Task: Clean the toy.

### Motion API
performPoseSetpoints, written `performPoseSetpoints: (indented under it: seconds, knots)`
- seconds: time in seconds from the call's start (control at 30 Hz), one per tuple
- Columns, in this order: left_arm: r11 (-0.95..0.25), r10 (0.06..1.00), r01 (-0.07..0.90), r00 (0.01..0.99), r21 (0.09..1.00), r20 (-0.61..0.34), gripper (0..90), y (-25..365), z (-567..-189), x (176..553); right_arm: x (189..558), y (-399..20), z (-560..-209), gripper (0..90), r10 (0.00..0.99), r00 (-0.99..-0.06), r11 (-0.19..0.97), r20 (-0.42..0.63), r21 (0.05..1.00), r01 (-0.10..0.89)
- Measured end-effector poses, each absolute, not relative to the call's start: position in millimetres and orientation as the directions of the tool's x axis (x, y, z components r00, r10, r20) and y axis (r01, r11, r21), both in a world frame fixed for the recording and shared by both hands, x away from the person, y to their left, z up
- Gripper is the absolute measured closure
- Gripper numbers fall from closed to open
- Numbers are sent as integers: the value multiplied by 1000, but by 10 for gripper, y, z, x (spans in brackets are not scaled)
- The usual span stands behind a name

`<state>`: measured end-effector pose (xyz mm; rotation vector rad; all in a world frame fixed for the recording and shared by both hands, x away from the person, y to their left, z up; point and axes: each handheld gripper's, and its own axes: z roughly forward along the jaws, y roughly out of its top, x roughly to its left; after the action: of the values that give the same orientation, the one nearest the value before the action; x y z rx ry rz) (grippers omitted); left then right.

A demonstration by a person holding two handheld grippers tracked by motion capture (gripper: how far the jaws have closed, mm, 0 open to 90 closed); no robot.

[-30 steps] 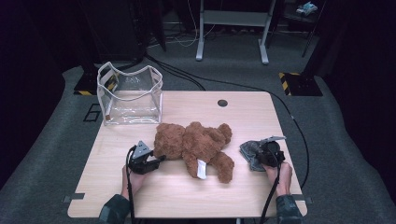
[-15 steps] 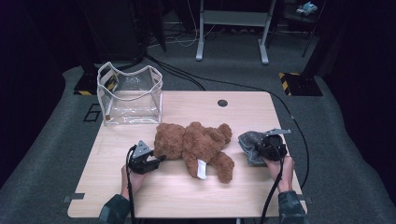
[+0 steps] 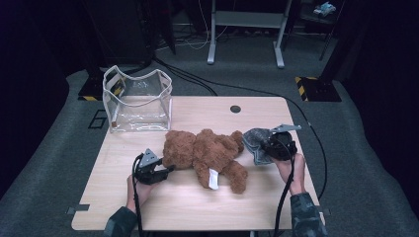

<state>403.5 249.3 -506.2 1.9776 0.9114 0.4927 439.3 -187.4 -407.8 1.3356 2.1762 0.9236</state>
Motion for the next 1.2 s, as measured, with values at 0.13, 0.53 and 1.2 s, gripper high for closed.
performPoseSetpoints:
  seconds: [0.13,0.53,1.2]
  knots:
    - [-352,764,409,645,842,6,608,2460,-5055,4032,4411,-1772,-3995,787,879,-476,338,-20,731,594]
    - [-365,759,400,651,841,20,646,2446,-5038,4041,4507,-1389,-3760,786,822,-570,394,-26,748,534]
    - [-350,755,421,656,837,-14,539,2492,-5035,4050,4708,-335,-3933,787,666,-740,608,-94,643,466]
